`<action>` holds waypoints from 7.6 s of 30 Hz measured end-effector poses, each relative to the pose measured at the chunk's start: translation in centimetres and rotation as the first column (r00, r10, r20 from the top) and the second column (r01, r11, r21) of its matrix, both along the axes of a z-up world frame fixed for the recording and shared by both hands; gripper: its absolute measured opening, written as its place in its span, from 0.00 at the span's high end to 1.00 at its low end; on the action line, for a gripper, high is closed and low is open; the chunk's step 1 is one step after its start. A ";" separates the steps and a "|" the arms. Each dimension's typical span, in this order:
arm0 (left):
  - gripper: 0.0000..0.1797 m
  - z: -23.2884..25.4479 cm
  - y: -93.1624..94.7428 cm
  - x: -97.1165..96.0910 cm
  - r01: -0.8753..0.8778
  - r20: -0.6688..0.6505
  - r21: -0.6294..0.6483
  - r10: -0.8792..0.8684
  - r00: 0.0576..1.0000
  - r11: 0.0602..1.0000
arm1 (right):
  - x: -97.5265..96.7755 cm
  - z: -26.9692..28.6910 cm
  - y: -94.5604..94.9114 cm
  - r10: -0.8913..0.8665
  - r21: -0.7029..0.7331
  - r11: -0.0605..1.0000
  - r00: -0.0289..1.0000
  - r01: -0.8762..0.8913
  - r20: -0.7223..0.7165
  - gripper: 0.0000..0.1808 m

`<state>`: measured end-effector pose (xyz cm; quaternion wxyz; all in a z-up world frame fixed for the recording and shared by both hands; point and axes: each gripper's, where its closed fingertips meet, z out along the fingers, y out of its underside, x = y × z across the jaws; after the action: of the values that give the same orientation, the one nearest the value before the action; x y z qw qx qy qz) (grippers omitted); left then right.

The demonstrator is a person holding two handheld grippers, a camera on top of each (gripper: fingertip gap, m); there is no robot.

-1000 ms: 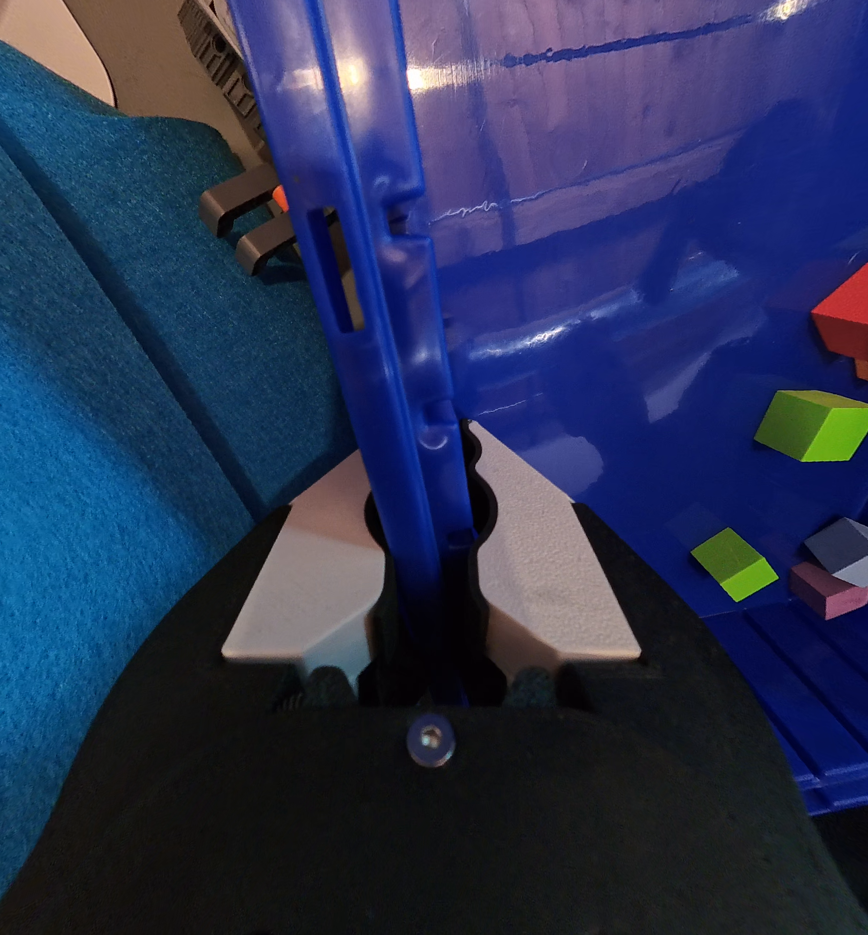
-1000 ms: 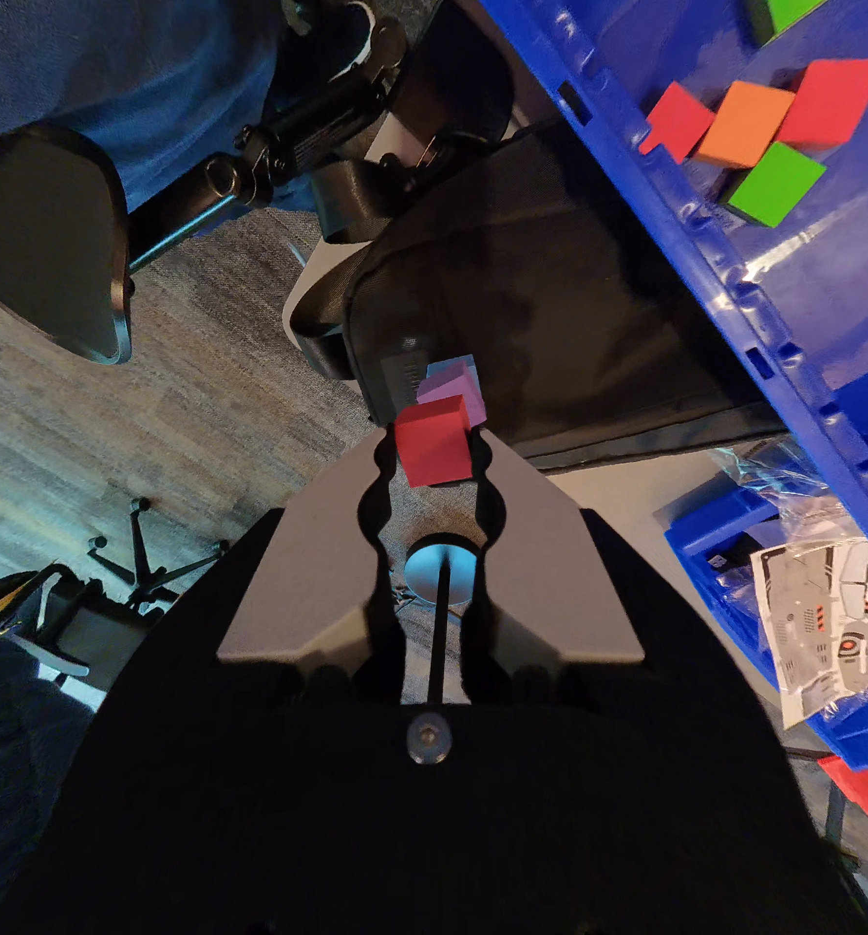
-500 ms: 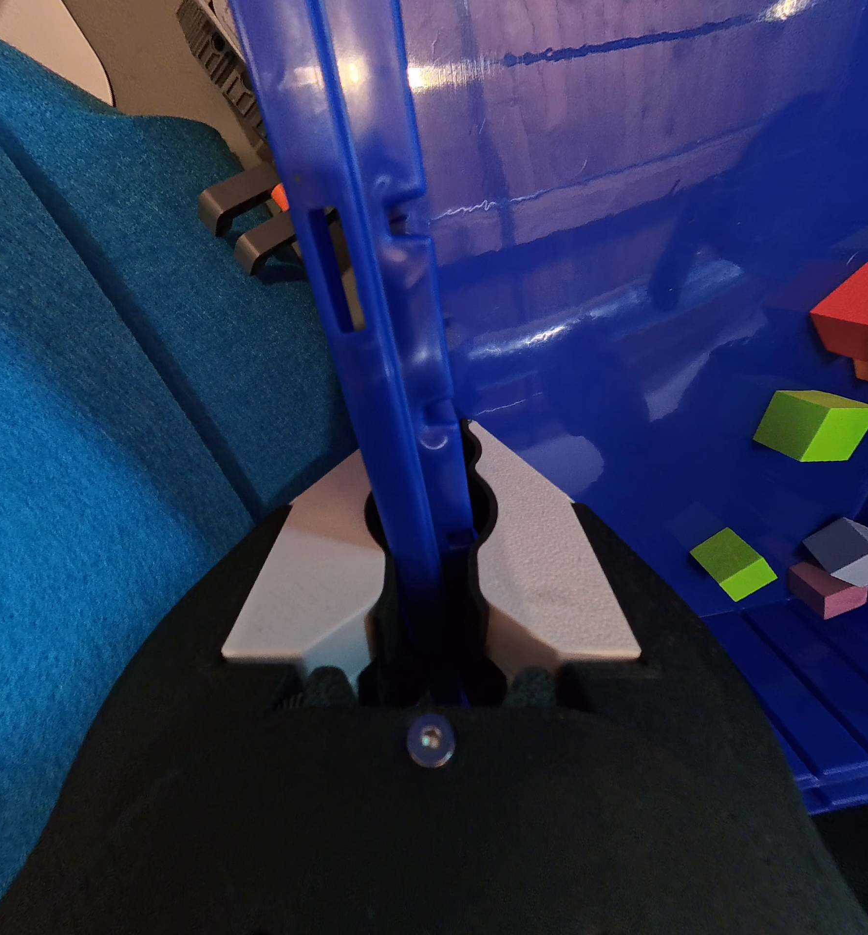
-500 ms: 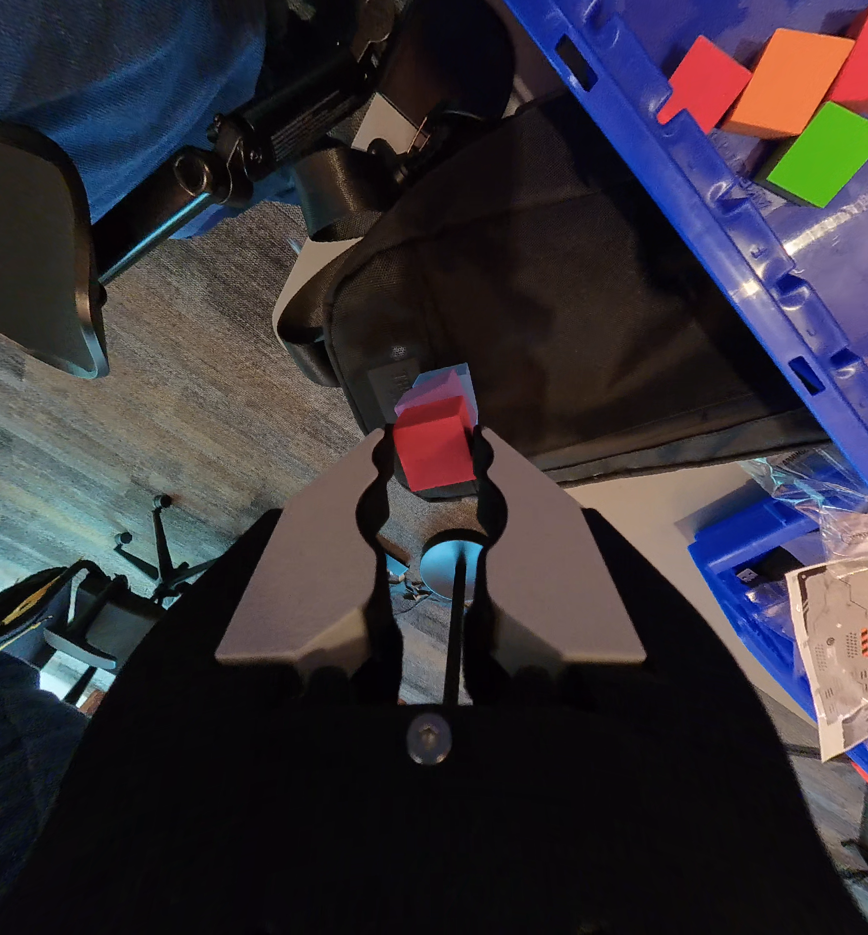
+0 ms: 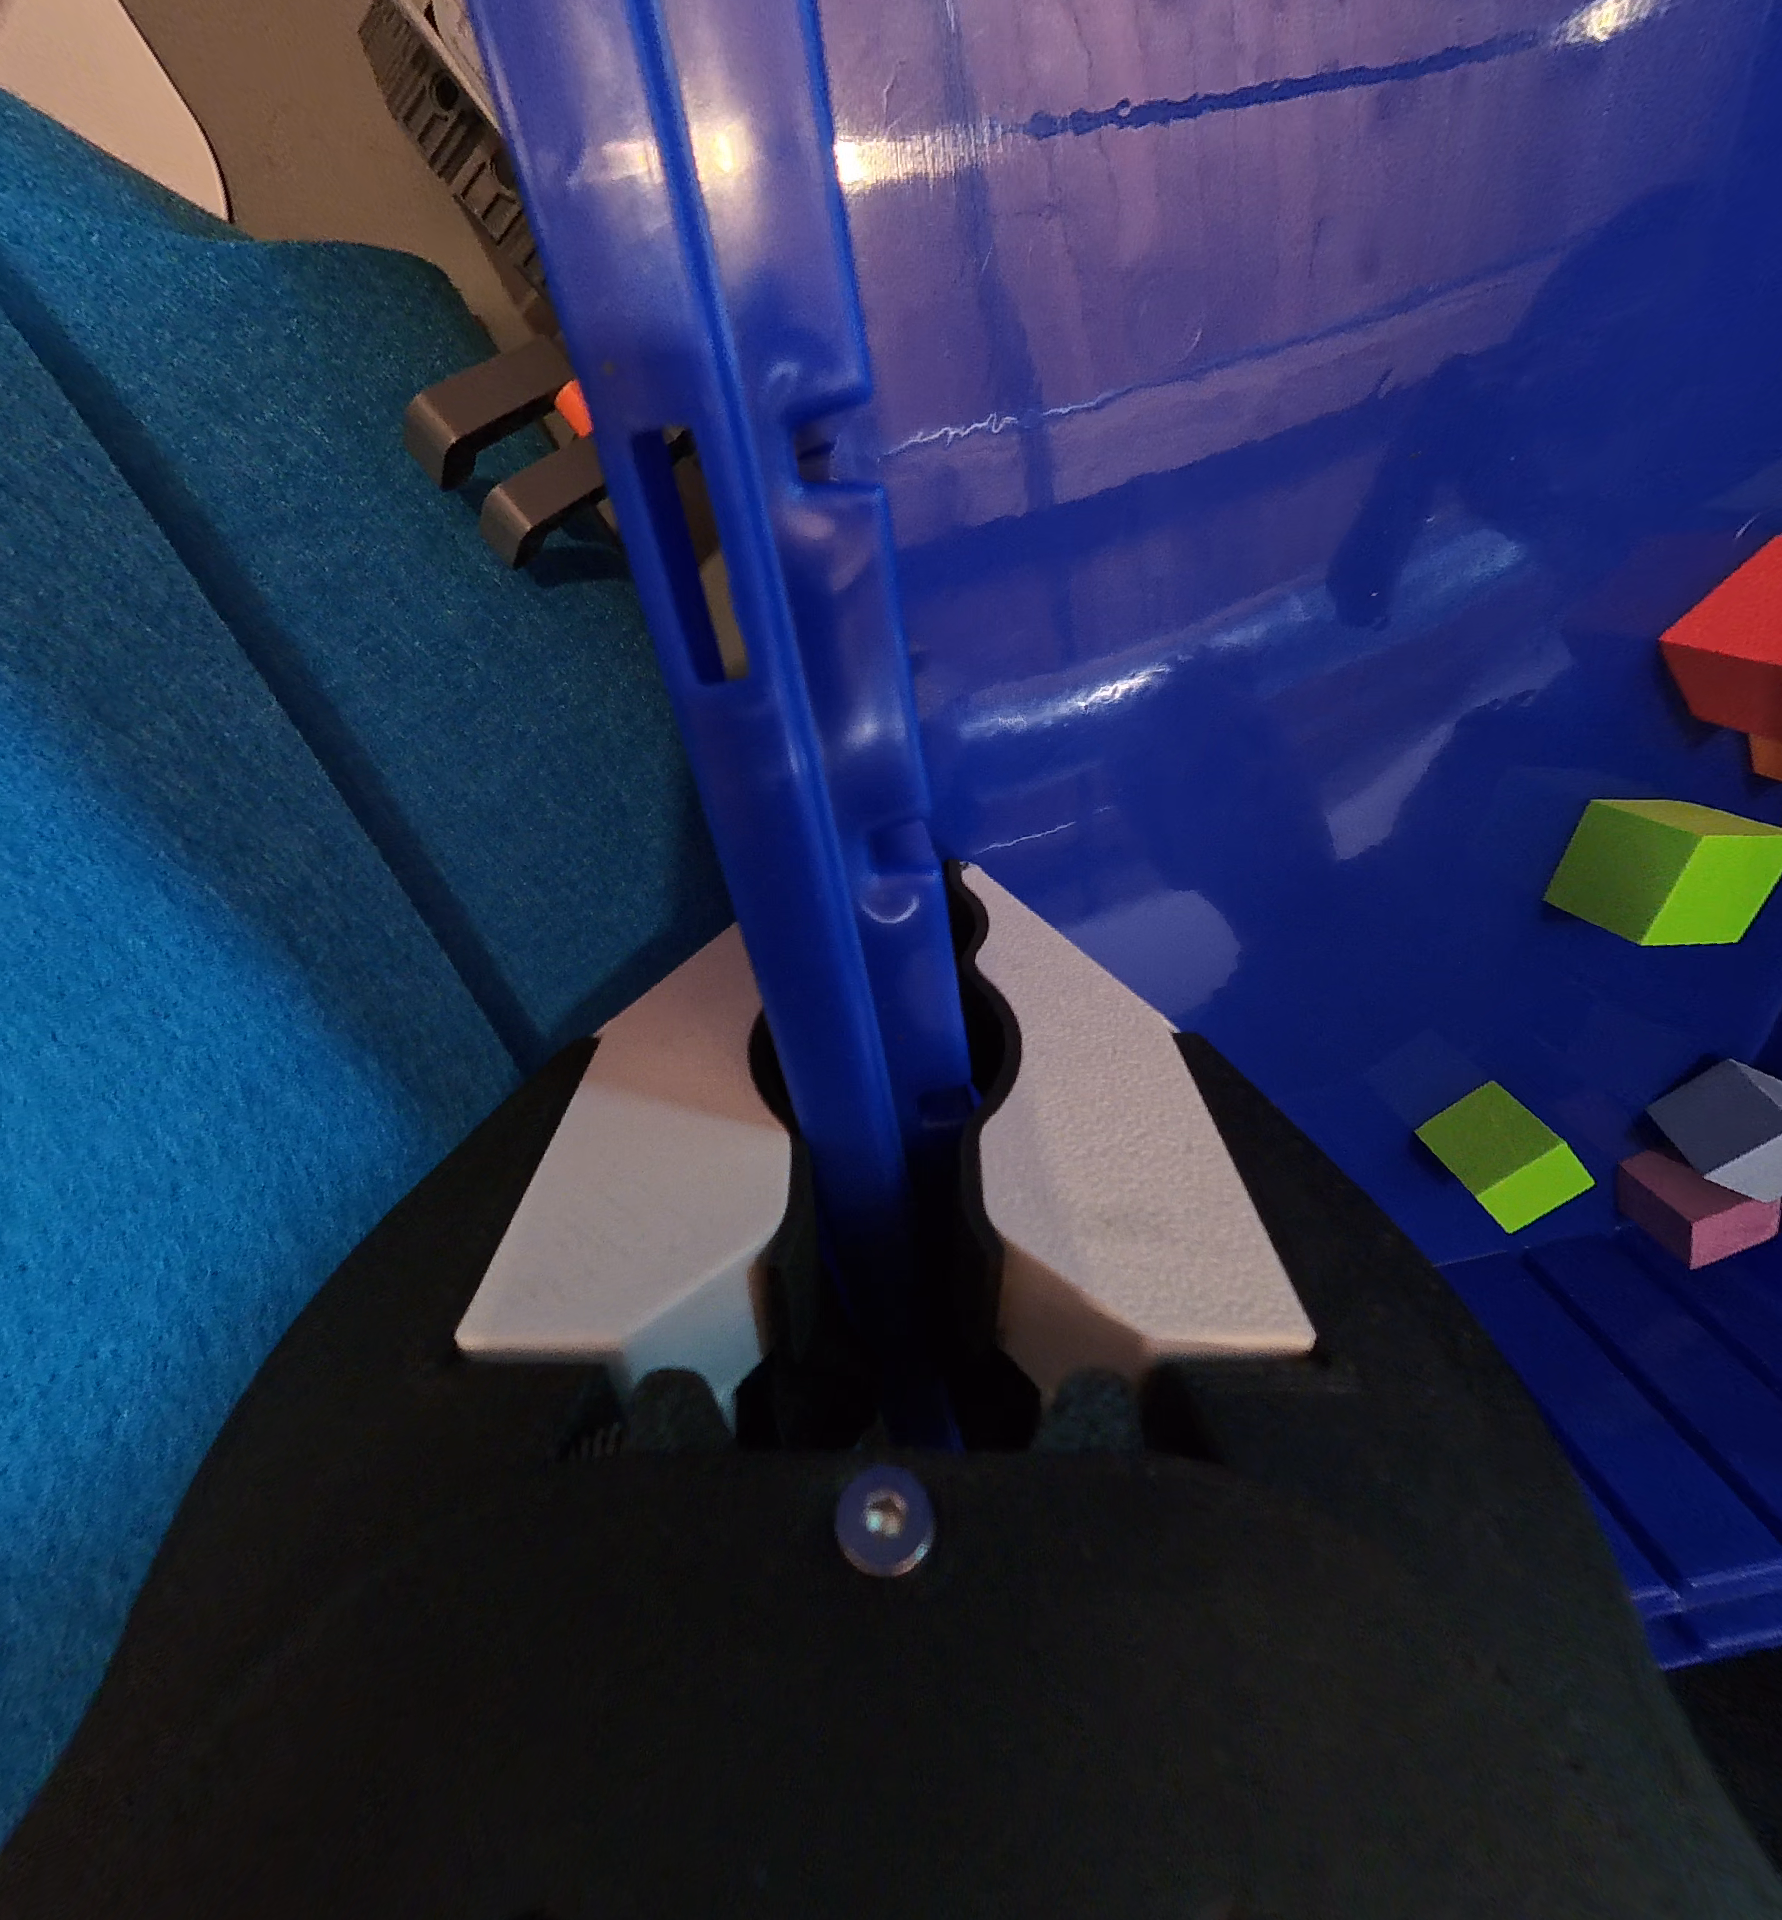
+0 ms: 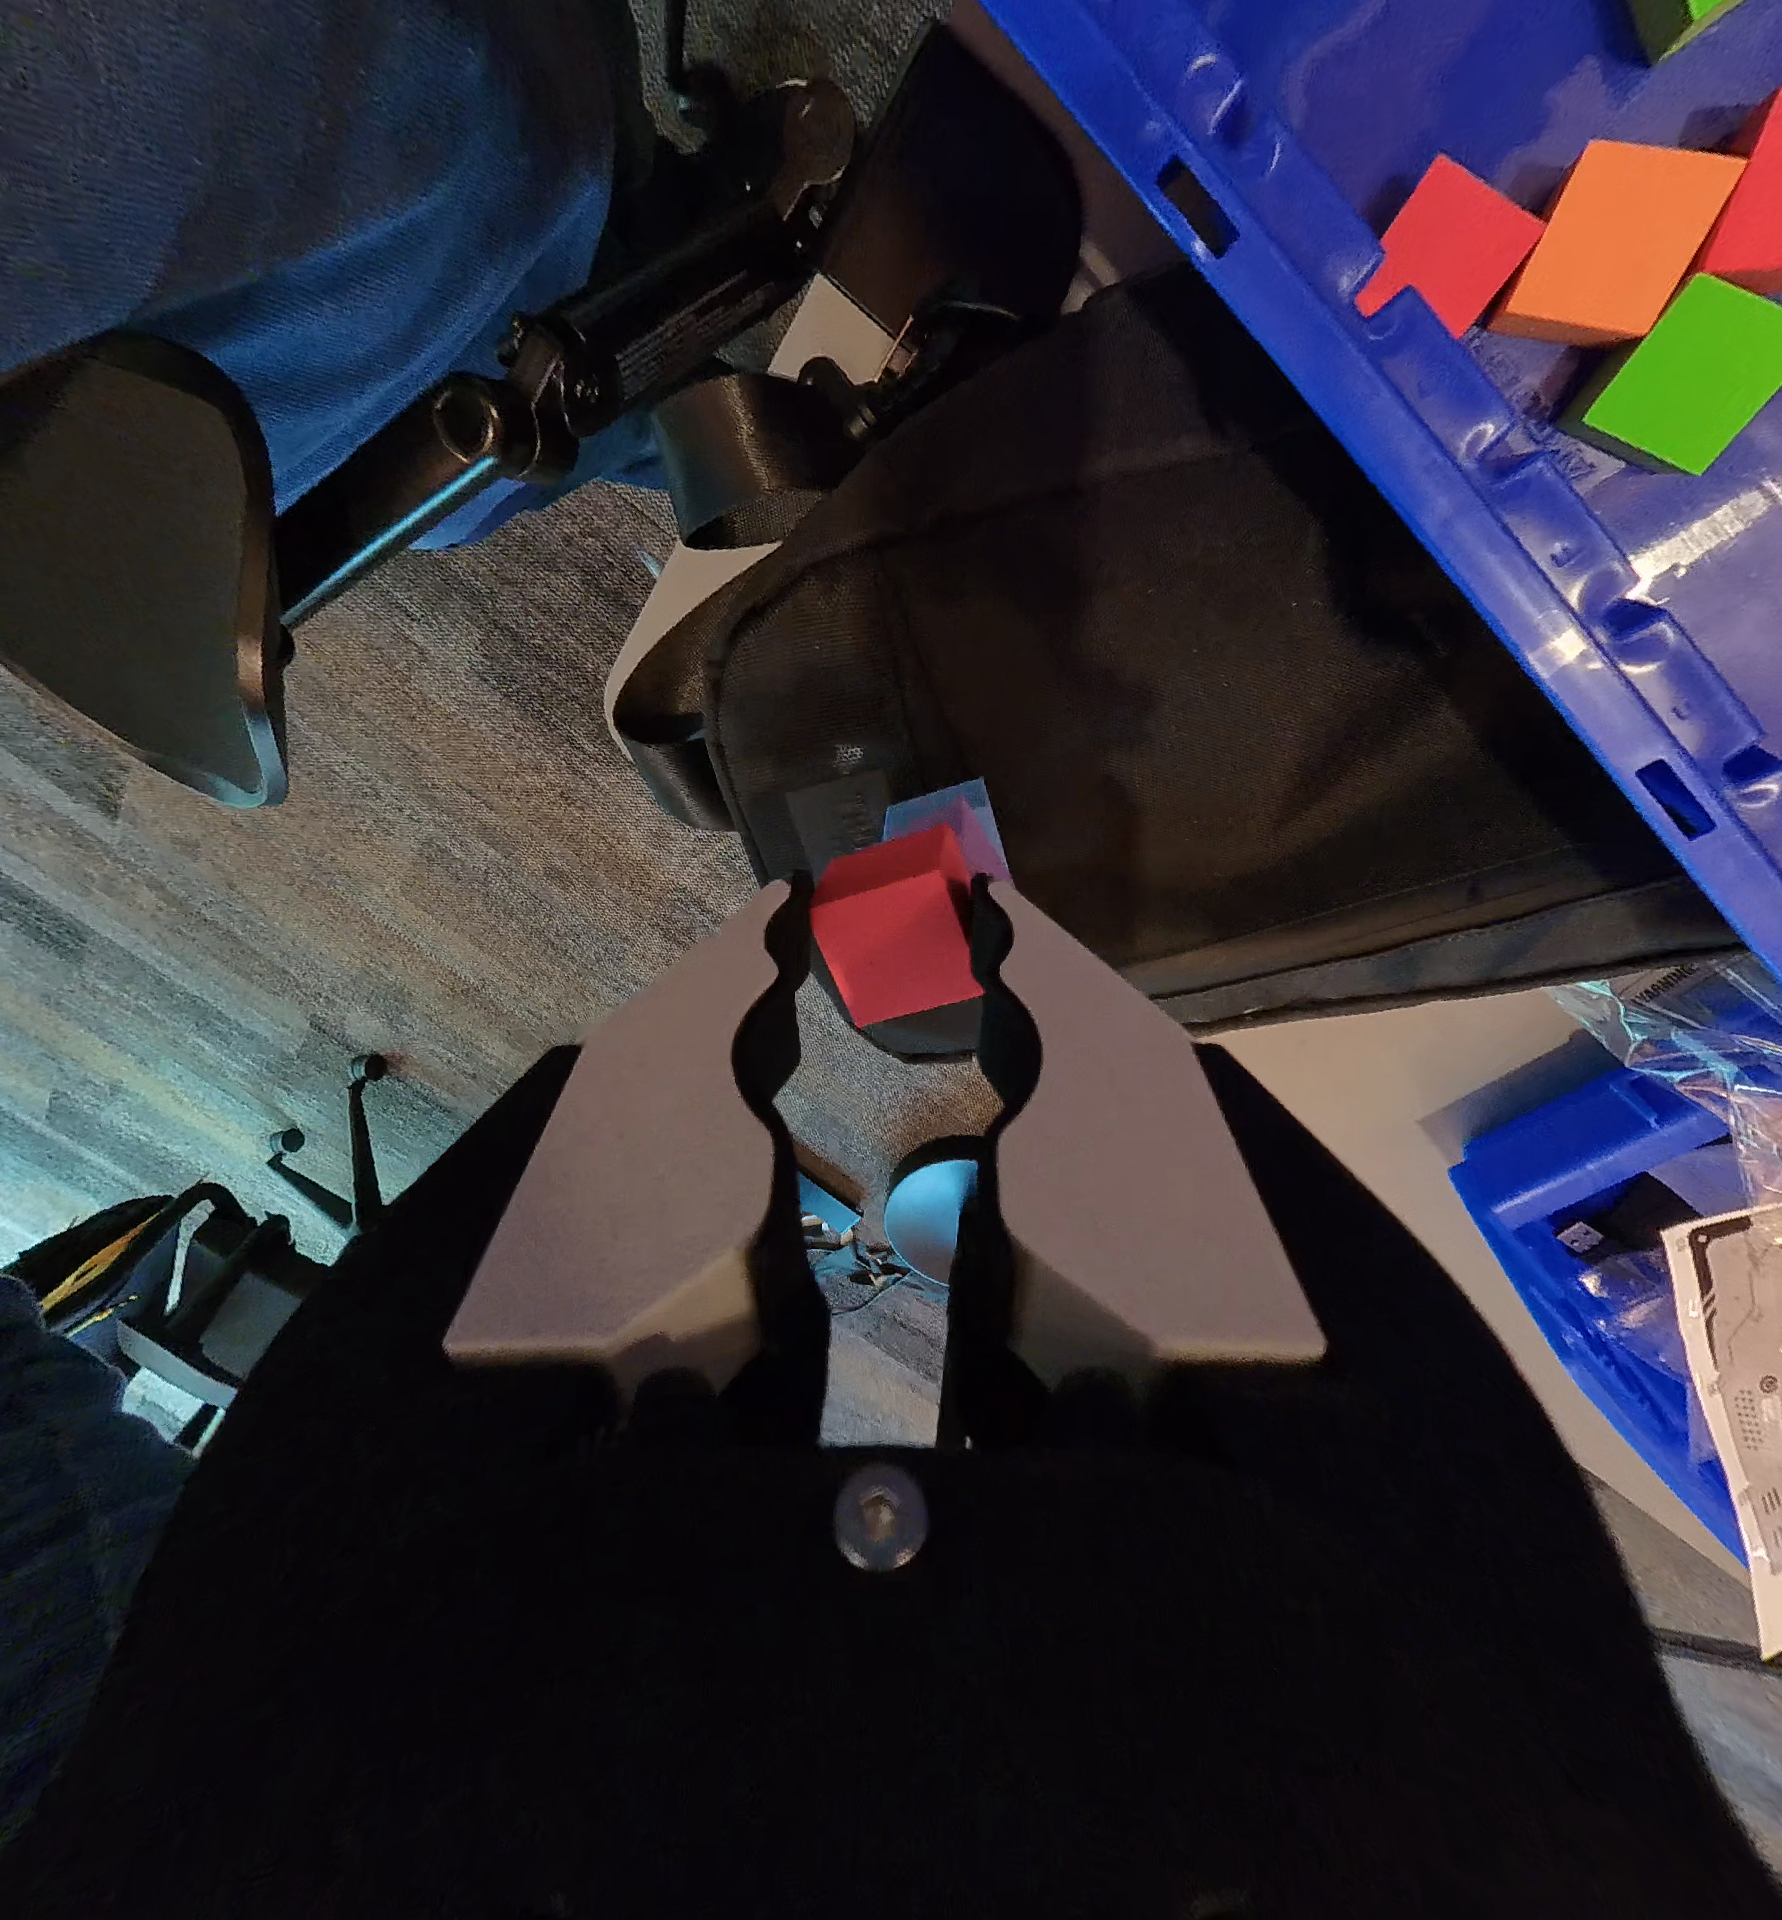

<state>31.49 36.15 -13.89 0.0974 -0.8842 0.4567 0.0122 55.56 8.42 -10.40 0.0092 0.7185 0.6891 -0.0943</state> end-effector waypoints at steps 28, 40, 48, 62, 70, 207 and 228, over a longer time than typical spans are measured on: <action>0.89 -0.1 0.0 0.1 -0.001 0.009 -0.012 0.001 1.000 1.000 | -11.1 -4.0 15.6 0.022 0.255 0.967 1.000 -0.019 -0.009 0.74; 0.89 -0.1 0.0 0.1 0.000 0.007 -0.006 0.000 1.000 1.000 | -11.8 -6.5 16.2 -0.033 0.190 0.981 0.999 0.035 -0.018 0.97; 0.89 0.0 0.1 0.1 0.002 0.006 -0.007 -0.002 1.000 1.000 | -10.1 -5.3 15.5 0.044 0.184 0.982 0.998 -0.036 -0.039 0.75; 0.89 0.0 0.1 0.2 0.004 0.003 0.000 -0.004 1.000 1.000 | -9.6 -5.9 15.6 0.181 0.224 0.957 0.982 -0.187 0.045 0.81; 0.89 0.0 0.1 0.2 0.010 0.003 0.000 -0.010 1.000 1.000 | -5.4 4.7 8.9 0.152 0.169 0.976 0.986 -0.139 -0.063 0.82; 0.90 -0.1 0.2 0.6 0.022 0.023 -0.019 -0.021 1.000 1.000 | -2.4 8.3 3.7 0.039 0.047 0.998 0.999 -0.037 -0.029 0.77; 0.90 -0.1 0.2 0.7 0.019 0.028 -0.028 -0.018 0.999 0.999 | -6.6 -6.9 14.5 -0.052 0.033 0.998 0.948 0.044 0.314 0.72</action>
<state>32.22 36.39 -13.98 0.0913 -0.8813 0.4637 -0.0077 49.00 22.95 -17.29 0.1074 0.7410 0.6621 0.0300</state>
